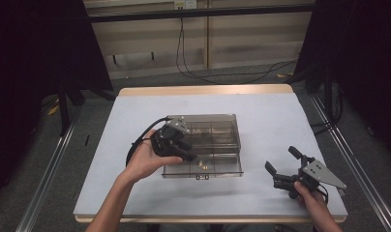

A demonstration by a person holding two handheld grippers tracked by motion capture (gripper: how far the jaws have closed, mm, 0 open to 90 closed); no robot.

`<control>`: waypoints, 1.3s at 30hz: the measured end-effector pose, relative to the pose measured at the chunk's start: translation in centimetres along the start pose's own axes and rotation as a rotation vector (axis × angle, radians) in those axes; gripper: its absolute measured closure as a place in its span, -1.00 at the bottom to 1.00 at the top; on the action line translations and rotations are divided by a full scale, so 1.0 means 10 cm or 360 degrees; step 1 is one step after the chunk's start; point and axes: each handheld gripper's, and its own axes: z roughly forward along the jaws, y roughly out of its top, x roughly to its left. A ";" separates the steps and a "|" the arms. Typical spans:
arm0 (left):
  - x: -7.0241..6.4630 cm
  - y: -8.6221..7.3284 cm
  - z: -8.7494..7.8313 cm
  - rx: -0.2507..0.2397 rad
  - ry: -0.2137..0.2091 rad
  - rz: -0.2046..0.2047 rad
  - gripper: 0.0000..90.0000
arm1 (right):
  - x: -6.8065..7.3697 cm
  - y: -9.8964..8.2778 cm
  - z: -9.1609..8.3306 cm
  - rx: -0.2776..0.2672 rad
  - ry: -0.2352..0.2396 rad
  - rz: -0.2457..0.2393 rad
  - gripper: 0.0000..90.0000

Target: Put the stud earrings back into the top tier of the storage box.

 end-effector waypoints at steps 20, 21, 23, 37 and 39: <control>0.06 -0.55 -0.35 -0.0301 0.0221 -0.0256 -0.74 | 0.00 0.00 0.00 -0.0004 0.0005 -0.0009 -1.00; 0.06 -0.57 -0.37 -0.0315 0.0226 -0.0269 -0.76 | 0.00 0.00 0.00 -0.0004 0.0005 -0.0011 -1.00; 0.07 -0.62 -0.41 -0.0341 0.0254 -0.0282 -0.81 | 0.00 0.00 0.00 -0.0004 0.0004 -0.0008 -1.00; 0.09 -1.08 -0.60 -0.0376 0.0346 -0.0364 -0.92 | 0.00 0.00 0.00 -0.0004 0.0006 -0.0009 -1.00; 0.09 -1.17 -0.61 -0.0357 0.0347 -0.0380 -0.92 | 0.00 0.00 0.00 -0.0003 0.0005 -0.0008 -1.00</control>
